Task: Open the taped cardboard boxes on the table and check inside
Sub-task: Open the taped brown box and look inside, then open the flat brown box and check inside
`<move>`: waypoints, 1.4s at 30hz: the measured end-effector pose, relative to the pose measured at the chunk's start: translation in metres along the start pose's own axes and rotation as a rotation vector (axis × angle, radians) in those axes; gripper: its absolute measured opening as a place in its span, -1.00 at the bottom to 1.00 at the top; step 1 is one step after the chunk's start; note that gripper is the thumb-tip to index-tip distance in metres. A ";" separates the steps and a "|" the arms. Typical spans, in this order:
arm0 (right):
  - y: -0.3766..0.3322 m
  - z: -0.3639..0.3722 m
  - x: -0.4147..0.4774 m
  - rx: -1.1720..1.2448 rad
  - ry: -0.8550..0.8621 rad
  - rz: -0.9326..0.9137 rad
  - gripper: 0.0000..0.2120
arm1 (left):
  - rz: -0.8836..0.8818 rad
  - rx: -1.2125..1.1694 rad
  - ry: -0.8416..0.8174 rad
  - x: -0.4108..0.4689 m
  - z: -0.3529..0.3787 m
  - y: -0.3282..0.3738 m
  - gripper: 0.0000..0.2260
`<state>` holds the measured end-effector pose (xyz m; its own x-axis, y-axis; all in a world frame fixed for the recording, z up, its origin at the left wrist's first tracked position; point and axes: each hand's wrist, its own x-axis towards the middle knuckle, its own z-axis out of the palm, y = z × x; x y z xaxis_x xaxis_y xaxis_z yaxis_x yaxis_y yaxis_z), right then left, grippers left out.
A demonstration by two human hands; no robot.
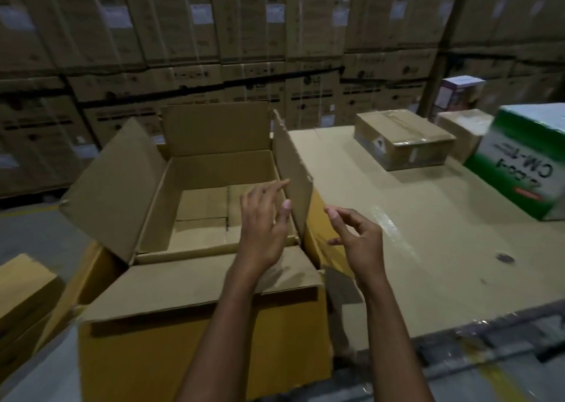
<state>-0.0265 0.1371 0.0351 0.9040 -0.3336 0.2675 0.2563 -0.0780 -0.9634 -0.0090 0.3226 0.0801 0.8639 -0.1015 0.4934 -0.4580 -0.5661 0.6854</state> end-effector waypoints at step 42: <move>0.146 -0.451 0.278 -0.256 0.277 0.347 -0.89 | -0.650 -0.628 -0.150 0.165 0.571 0.117 -0.69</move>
<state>0.1073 -0.3908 -0.0382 0.7871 -0.6148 -0.0492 -0.1662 -0.1346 -0.9769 0.1999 -0.2272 -0.0642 0.9895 -0.0490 -0.1359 0.1359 -0.0046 0.9907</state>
